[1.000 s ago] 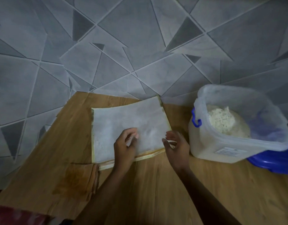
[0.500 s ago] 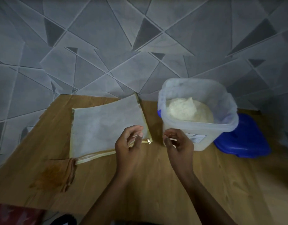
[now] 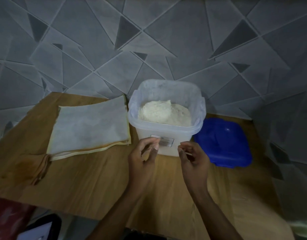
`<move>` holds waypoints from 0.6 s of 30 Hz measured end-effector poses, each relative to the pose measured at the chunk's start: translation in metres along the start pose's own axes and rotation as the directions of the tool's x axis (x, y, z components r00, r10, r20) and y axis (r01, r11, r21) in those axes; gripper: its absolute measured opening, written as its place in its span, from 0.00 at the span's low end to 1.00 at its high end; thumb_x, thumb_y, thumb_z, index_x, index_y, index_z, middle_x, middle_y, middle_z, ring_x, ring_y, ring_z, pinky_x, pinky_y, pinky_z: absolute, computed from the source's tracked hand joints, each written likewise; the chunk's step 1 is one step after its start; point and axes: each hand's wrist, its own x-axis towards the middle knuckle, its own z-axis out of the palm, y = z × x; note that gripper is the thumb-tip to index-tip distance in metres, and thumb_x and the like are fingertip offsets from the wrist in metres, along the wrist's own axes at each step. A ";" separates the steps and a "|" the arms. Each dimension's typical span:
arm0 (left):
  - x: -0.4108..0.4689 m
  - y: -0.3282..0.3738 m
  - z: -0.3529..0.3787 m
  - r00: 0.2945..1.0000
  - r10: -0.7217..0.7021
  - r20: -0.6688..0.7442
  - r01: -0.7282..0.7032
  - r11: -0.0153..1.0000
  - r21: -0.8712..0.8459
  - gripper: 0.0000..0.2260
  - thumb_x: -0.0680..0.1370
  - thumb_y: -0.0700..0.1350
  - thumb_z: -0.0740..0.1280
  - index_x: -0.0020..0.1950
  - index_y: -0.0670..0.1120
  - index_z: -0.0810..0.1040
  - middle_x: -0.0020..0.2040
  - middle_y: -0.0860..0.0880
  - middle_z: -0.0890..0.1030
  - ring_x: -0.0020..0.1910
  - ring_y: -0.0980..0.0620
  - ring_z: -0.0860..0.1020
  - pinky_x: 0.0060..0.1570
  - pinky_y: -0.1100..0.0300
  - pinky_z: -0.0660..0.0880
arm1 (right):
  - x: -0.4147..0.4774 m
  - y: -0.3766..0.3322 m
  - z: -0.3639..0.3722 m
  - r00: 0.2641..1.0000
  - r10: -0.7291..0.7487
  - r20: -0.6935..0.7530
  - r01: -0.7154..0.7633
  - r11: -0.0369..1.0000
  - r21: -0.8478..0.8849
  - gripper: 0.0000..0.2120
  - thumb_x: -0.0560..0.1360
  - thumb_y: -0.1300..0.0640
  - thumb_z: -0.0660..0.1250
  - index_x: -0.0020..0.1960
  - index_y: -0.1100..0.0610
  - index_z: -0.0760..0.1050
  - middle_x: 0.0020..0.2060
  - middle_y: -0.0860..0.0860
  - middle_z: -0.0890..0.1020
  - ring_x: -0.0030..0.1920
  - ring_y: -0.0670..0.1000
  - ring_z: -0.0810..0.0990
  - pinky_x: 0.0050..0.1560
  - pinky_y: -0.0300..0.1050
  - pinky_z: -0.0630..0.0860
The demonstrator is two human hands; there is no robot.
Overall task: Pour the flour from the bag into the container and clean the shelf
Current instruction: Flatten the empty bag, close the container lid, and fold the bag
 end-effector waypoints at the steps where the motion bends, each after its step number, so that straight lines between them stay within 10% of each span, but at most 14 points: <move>1: -0.001 0.001 0.006 1.000 -0.005 0.006 0.005 1.000 -0.013 0.08 0.80 0.39 0.68 0.58 0.47 0.82 0.56 0.54 0.85 0.59 0.55 0.82 0.61 0.54 0.79 | 0.003 0.003 -0.006 1.000 0.006 -0.015 -0.006 1.000 -0.004 0.08 0.76 0.66 0.71 0.52 0.56 0.81 0.46 0.48 0.85 0.49 0.47 0.83 0.49 0.38 0.79; 18: -0.006 -0.019 0.078 0.968 -0.109 0.228 0.117 0.993 -0.025 0.08 0.79 0.39 0.69 0.57 0.46 0.82 0.52 0.53 0.85 0.55 0.58 0.83 0.57 0.59 0.80 | 0.039 0.059 -0.083 0.957 0.161 -0.243 -0.200 0.969 -0.147 0.07 0.75 0.66 0.71 0.50 0.56 0.81 0.44 0.47 0.85 0.47 0.44 0.83 0.48 0.36 0.80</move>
